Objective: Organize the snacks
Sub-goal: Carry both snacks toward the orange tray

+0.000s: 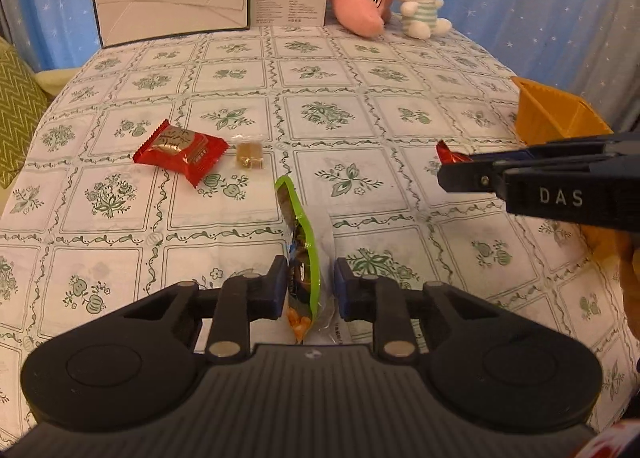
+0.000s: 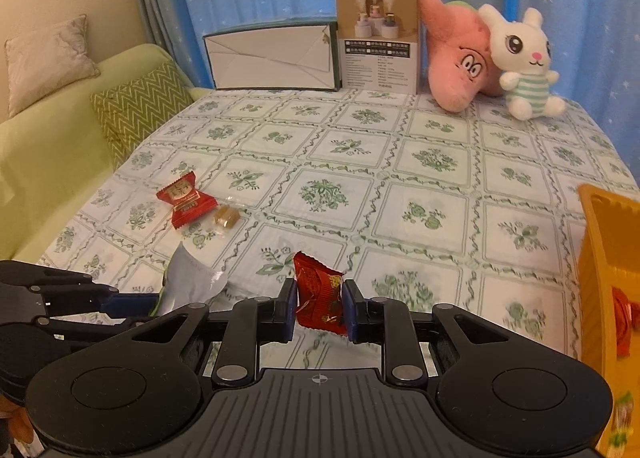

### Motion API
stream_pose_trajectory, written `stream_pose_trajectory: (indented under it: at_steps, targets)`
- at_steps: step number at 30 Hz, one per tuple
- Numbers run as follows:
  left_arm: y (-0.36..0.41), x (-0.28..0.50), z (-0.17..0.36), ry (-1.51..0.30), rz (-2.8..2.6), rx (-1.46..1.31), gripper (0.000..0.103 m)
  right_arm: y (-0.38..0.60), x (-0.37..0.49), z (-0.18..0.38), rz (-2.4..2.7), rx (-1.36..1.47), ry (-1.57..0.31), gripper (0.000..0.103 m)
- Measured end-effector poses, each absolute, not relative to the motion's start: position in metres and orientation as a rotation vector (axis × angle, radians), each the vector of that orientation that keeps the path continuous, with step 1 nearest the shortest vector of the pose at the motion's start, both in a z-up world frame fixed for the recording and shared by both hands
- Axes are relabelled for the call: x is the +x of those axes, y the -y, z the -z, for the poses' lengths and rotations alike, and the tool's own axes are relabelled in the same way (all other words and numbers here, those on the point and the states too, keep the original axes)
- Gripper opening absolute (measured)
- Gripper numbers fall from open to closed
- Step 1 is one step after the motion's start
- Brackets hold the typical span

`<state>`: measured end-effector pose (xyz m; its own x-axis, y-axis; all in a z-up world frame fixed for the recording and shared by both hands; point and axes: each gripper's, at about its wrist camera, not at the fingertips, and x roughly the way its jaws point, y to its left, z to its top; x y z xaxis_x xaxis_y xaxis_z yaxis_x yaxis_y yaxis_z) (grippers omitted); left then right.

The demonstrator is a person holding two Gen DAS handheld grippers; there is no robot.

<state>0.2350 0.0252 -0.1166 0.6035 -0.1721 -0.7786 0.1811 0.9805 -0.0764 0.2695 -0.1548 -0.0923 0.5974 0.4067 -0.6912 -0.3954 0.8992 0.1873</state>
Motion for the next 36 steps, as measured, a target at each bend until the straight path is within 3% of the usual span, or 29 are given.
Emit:
stream_pose_trajectory:
  at_steps: [36]
  targets:
    - [0.079, 0.104, 0.017, -0.74, 0.295, -0.004, 0.022, 0.274, 0.071, 0.024, -0.095, 0.237, -0.675, 0.024]
